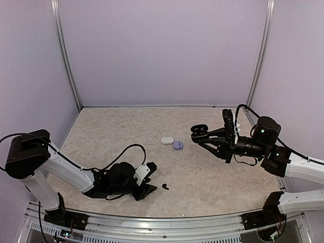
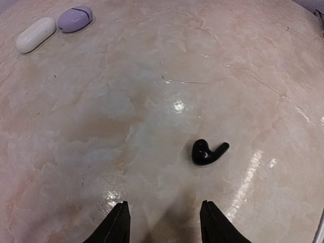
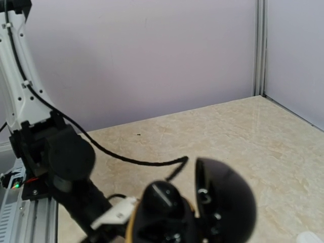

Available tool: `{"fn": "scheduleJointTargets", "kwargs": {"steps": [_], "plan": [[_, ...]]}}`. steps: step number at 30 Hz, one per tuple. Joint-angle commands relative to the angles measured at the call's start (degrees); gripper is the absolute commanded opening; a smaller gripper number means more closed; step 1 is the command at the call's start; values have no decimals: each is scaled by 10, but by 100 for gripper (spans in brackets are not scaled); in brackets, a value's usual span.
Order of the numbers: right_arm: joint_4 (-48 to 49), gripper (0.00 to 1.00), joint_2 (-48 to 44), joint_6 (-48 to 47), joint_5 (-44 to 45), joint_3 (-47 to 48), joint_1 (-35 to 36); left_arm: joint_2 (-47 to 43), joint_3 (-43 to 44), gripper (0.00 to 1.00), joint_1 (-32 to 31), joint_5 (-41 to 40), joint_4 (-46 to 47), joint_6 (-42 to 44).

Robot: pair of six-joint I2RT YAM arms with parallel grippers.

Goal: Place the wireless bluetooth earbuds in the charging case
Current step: Adjust the right earbud at the center of the board.

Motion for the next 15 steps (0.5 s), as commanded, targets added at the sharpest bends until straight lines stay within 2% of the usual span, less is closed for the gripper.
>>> {"fn": "scheduleJointTargets", "kwargs": {"steps": [1,4,9,15], "plan": [[2,0,2,-5,-4,9,-6,-67,-59,49,11,145,113,34],[7,0,2,-2,-6,8,-7,-81,-46,48,24,162,126,-11],[3,0,3,-4,-5,12,-7,-30,46,43,29,155,20,-91],[-9,0,-4,-8,-2,15,-7,1,92,42,27,171,-59,-182]]}}
